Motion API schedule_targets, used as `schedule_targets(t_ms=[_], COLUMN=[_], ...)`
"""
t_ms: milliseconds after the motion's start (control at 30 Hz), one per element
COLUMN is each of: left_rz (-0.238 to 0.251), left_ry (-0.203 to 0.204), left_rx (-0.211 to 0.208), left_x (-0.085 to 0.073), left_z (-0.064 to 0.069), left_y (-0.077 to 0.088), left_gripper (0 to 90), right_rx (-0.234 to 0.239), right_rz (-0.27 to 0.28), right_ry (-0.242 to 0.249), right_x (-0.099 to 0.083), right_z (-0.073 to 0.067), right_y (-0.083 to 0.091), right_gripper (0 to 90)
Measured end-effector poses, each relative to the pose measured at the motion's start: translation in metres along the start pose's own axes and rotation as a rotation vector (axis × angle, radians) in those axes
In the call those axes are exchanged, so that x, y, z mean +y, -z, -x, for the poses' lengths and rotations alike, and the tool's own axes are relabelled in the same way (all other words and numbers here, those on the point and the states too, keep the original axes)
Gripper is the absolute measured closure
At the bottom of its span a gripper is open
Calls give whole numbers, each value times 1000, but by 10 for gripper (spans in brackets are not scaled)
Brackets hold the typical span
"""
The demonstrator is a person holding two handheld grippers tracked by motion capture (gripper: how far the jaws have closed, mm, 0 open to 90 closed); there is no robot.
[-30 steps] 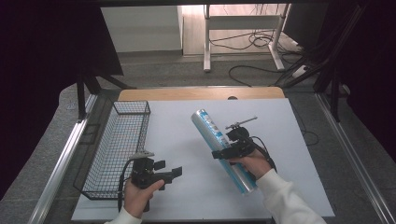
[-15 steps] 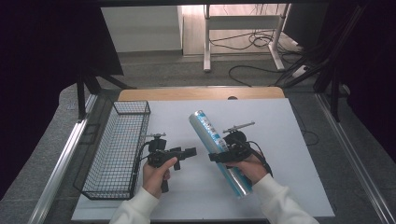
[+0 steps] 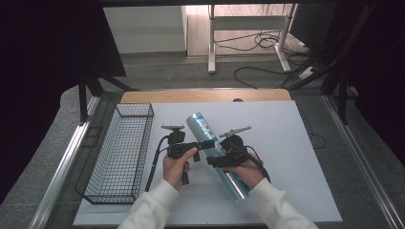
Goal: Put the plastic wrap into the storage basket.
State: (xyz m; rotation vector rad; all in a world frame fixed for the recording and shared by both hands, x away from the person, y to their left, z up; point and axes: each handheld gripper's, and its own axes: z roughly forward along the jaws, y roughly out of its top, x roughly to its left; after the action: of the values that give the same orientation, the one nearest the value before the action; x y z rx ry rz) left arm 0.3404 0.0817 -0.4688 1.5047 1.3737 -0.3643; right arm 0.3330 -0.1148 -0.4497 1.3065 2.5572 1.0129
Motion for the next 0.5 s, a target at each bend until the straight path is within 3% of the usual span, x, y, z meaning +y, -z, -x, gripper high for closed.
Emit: schedule_targets(t_ms=[267, 400, 500], left_rz=[-34, -16, -17], left_ry=[71, 94, 115], left_rx=[-13, -9, -21], left_x=[6, 7, 7], left_z=[-3, -7, -9], left_y=[-19, -19, -19], left_gripper=[109, 223, 244], right_rx=[-25, -30, -35], right_rz=[25, 29, 27], right_ry=[29, 42, 41], right_x=[0, 1, 2], right_z=[-6, -10, -9], right_y=[-2, -3, -4], right_gripper=[319, 319, 318])
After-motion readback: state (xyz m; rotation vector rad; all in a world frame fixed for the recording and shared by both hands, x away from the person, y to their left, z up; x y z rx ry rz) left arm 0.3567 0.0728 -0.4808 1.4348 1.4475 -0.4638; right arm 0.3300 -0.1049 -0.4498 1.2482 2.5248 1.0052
